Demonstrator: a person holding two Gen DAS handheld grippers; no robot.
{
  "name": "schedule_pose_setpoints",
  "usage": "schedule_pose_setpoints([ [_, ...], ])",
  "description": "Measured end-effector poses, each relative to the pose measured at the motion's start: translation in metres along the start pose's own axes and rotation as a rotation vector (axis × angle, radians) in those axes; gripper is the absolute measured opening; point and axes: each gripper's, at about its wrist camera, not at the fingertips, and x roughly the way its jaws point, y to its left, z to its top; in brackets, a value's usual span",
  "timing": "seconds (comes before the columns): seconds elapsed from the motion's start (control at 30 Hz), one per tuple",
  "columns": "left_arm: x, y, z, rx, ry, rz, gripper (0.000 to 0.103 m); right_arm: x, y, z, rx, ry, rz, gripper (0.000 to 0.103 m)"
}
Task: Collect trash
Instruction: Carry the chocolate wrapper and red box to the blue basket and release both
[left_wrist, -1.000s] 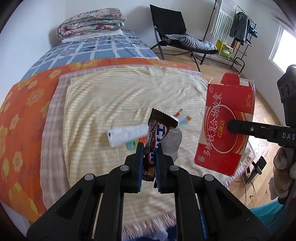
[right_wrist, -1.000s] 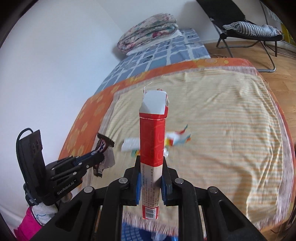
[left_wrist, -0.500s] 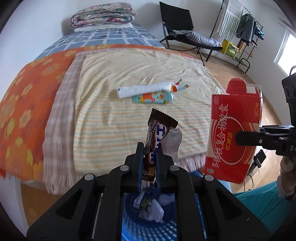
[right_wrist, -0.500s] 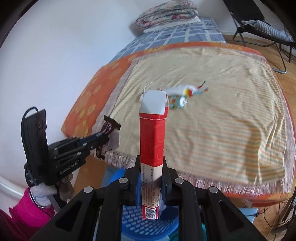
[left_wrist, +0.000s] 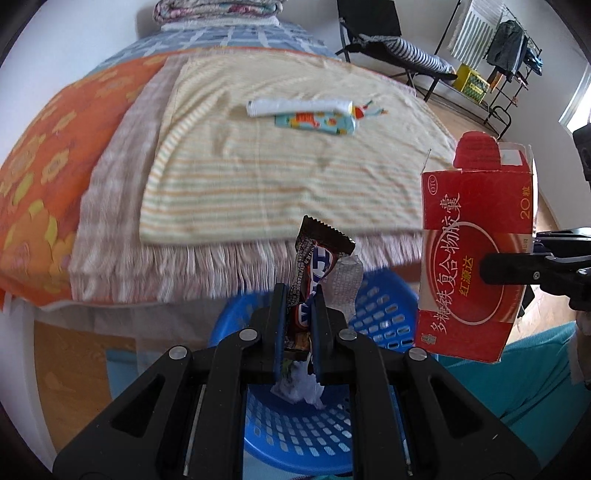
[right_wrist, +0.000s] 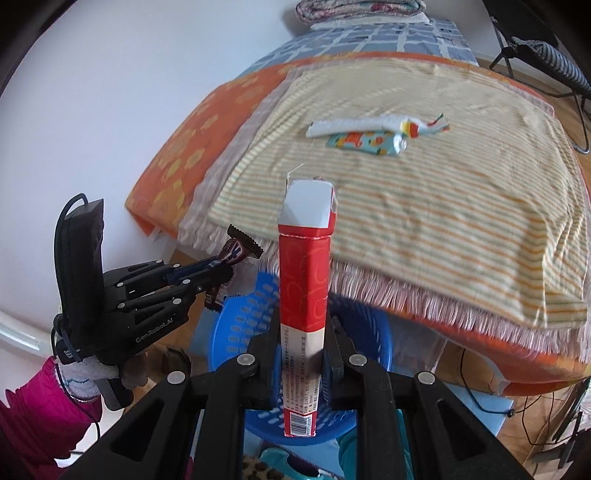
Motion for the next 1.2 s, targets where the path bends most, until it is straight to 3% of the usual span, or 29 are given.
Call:
schedule_pose_setpoints([
  [0.87,0.036,0.004,-0.047,0.002,0.126,0.033,0.011,0.037,0.008,-0.019,-0.029,0.137,-0.032,0.019],
  [1.1,0.037,0.007,-0.05,-0.004,0.125,0.039,0.039,0.042,0.011,-0.019,-0.034,0.153,-0.041,0.022],
  [1.2,0.038,0.008,-0.052,-0.006,0.126,0.043,0.052,0.042,0.011,-0.019,-0.033,0.155,-0.045,0.028],
])
